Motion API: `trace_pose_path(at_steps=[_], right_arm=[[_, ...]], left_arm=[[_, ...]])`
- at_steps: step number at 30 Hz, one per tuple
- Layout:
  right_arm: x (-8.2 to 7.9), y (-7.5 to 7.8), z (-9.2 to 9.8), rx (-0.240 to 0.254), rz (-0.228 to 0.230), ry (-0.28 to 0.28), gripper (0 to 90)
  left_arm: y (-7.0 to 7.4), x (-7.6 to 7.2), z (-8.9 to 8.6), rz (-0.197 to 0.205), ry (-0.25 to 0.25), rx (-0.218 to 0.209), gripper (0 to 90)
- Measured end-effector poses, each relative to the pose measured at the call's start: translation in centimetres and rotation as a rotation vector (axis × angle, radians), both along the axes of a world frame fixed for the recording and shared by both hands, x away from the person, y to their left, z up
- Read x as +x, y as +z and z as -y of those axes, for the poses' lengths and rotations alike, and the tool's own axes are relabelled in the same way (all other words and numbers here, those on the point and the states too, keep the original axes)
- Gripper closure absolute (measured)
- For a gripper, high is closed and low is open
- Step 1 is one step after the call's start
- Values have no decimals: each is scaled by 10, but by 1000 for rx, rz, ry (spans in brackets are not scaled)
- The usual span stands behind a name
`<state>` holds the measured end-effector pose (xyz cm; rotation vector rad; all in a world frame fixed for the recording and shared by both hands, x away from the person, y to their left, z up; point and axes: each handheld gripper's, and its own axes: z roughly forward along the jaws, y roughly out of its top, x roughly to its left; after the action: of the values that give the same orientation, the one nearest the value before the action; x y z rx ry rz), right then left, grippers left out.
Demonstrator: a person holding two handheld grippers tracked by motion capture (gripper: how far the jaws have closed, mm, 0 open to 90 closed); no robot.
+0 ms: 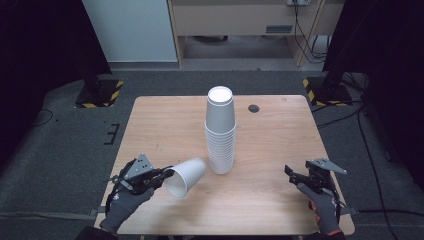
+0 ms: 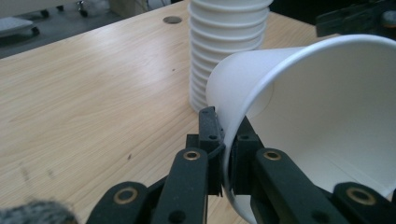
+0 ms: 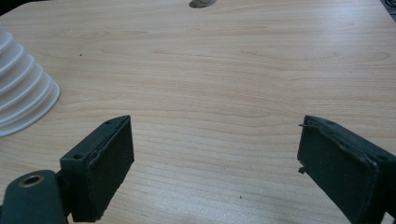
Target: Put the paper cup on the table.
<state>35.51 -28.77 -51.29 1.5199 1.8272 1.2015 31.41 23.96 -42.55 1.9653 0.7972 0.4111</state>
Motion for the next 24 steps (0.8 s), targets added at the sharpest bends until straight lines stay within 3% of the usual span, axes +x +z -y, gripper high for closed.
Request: trace_pose_path(at_steps=[18, 24], right_arm=[[0, -2, 1, -18, 1, -1, 110], [0, -2, 0, -18, 1, -1, 110]], left_arm=[[16, -4, -46, -91, 126, 69, 859], [17, -1, -54, -160, 195, 76, 859]])
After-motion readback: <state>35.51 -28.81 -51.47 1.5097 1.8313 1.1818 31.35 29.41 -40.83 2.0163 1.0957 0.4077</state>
